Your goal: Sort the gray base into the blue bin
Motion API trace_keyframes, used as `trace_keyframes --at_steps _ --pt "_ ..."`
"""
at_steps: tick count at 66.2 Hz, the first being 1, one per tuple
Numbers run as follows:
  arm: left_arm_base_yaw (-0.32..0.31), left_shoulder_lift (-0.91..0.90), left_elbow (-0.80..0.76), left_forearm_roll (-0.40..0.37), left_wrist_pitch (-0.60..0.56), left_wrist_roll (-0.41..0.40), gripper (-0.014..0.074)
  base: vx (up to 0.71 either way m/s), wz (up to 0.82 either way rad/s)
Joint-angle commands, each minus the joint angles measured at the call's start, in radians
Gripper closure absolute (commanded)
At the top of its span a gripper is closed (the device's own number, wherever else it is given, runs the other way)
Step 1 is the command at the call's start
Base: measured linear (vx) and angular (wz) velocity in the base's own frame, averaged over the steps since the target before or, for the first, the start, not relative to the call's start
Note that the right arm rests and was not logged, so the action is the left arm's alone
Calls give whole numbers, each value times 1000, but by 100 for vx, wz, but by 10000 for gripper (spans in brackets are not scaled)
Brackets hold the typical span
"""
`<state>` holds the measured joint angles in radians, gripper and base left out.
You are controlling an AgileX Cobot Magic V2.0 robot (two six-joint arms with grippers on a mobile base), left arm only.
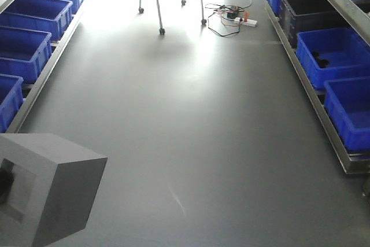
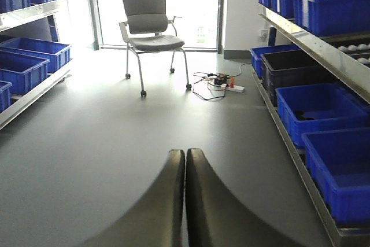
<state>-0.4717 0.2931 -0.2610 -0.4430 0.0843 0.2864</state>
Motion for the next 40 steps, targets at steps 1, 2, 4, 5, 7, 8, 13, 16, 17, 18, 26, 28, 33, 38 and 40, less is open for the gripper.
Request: trace_keyframes --at_steps 1,2,4,5,7,8,13,16,17,18,26,28,33,38,40 --pt "0 6 -30 -13 -97 -7 602 35 33" --pt "0 6 -30 -13 -97 -7 602 35 37" --pt "0 6 -30 -13 -96 -7 602 34 44" --pt "0 6 -30 -13 -96 -7 602 34 46" --pt "0 6 -30 -13 -96 -7 602 34 51" --pt "0 6 -30 -13 -96 -7 602 33 59" --pt "0 6 -30 -13 -96 -7 602 32 64" --pt "0 6 -30 -13 -96 -7 602 31 74" --pt "0 6 -30 -13 -96 -7 602 31 77" --pt "0 6 -30 -13 -96 -7 602 30 78" --pt "0 6 -30 -13 -96 -7 602 28 81" --pt "0 6 -30 -13 -96 -7 602 26 82" --pt "0 6 -30 -13 -96 -7 602 25 82" --pt "0 6 -30 -13 -96 -7 602 23 82" --pt "0 6 -30 -13 -96 -7 602 22 82"
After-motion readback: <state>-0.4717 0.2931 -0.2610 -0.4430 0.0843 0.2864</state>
